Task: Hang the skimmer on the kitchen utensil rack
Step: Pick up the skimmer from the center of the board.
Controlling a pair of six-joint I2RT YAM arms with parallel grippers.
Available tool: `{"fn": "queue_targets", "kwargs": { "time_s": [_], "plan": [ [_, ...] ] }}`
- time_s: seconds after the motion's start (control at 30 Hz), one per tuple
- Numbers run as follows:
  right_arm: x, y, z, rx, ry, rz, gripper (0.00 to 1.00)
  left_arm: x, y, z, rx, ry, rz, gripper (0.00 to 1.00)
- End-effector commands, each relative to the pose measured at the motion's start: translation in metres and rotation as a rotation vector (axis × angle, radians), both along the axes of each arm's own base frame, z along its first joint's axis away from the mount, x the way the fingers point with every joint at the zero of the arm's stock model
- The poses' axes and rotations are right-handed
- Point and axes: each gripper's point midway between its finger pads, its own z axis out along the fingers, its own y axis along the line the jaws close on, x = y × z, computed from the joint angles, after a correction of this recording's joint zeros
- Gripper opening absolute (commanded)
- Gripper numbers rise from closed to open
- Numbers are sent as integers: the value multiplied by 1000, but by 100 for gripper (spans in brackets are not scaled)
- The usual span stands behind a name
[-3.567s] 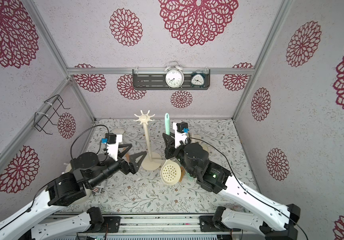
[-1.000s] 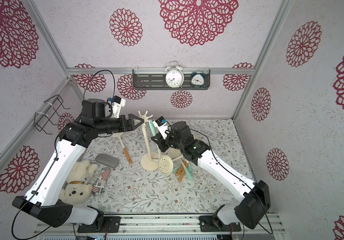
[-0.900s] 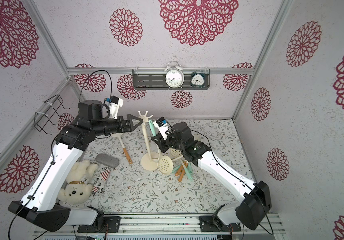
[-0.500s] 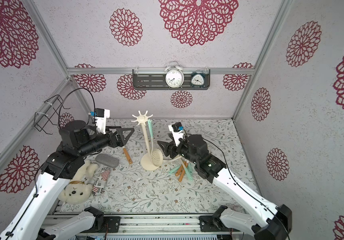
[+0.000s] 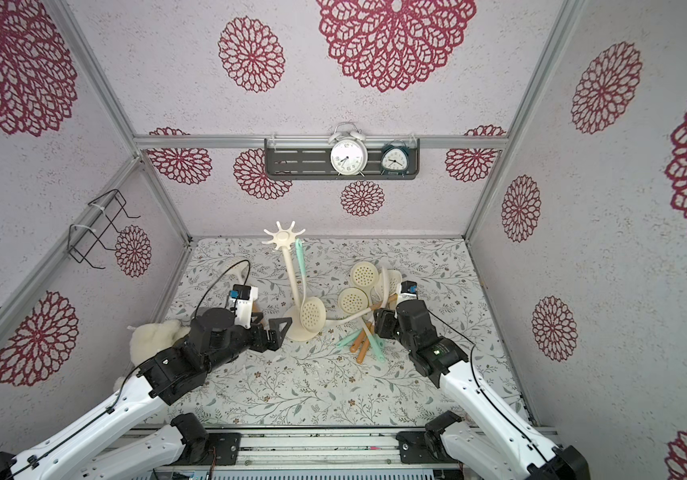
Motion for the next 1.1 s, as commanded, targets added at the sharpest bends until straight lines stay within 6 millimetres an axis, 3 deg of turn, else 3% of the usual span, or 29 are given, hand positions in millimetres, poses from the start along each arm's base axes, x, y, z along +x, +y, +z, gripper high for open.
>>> {"fn": "queue_targets", "kwargs": {
  "time_s": [0.0, 0.1, 0.27, 0.5, 0.67, 0.87, 1.0, 1.07],
  "plan": [
    [-13, 15, -24, 114, 149, 79, 60, 2, -17, 5, -99, -35, 22, 99],
    [-22, 20, -45, 126, 234, 119, 63, -6, -34, -8, -112, -24, -14, 99],
    [-33, 34, -55, 198, 283, 196, 67, -18, -48, -27, -145, -3, -37, 99],
    [-39, 34, -81, 182, 371, 200, 60, -19, -53, -33, -131, 7, -40, 99],
    [-42, 38, -81, 197, 385, 216, 46, -19, -52, -34, -110, 8, -40, 99],
    [-43, 31, -72, 182, 360, 190, 19, -18, -51, -30, -93, 0, -37, 99],
    [-37, 18, -51, 154, 288, 129, 1, -16, -49, -22, -71, -13, -31, 99],
    [-33, 12, -34, 142, 237, 101, 0, -16, -48, -15, -63, -24, -30, 99]
  ]
}}
